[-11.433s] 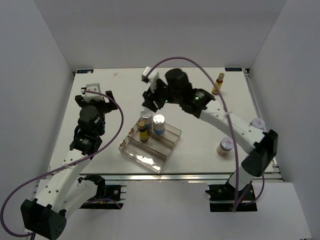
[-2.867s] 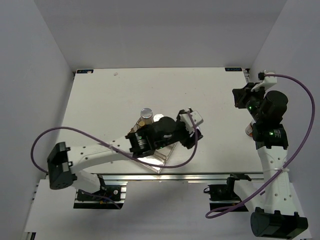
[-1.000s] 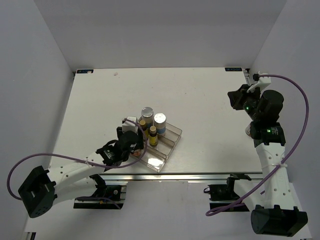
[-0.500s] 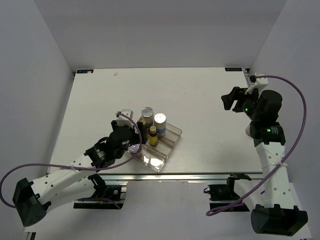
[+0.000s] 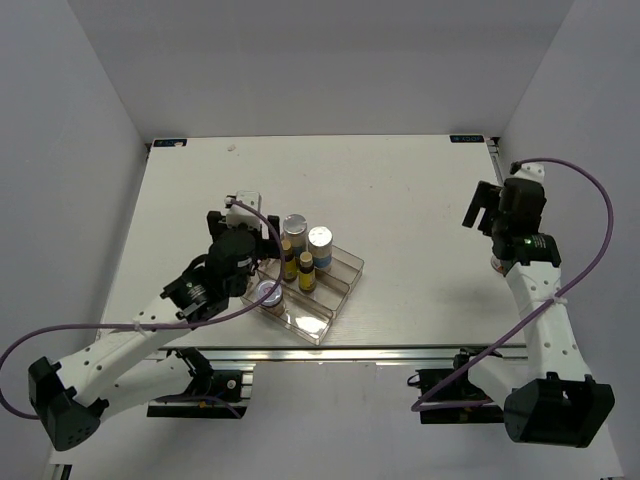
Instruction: Organize the condiment bottles
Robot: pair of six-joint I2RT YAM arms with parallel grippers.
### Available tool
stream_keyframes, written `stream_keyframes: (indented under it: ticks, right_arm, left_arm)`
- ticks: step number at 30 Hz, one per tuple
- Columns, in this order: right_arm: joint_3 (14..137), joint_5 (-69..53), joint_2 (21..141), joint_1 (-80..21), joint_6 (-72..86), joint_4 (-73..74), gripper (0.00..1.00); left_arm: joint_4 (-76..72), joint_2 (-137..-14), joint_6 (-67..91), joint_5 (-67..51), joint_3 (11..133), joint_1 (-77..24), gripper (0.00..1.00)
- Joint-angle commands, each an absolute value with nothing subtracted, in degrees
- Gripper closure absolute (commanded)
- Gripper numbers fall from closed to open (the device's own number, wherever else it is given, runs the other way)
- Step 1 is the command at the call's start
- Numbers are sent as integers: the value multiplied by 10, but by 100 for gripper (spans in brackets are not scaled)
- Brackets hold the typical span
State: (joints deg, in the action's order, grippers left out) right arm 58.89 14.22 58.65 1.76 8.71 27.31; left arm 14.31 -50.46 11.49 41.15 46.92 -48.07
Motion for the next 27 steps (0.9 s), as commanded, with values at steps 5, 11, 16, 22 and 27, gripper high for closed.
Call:
stream_keyframes:
  ticks: [5,11,16,22,27]
  right_arm:
    - [527,347,623,19,76,243,11]
    - [519,393,690,37,63,211,11]
    - [519,384,729,72,50,170,11]
    - [545,338,795,136,46,164,11]
    - [570,244,835,174,38,177,11]
  left_arm:
    - [130,-524,56,420,447,-456,2]
    - [138,-492,67,410,421,-454,2]
    - [140,-483,70,413,415,-454,2]
    - [143,-493,70,411,415,-454,2]
    - [143,-497,71,412,414,-454,2]
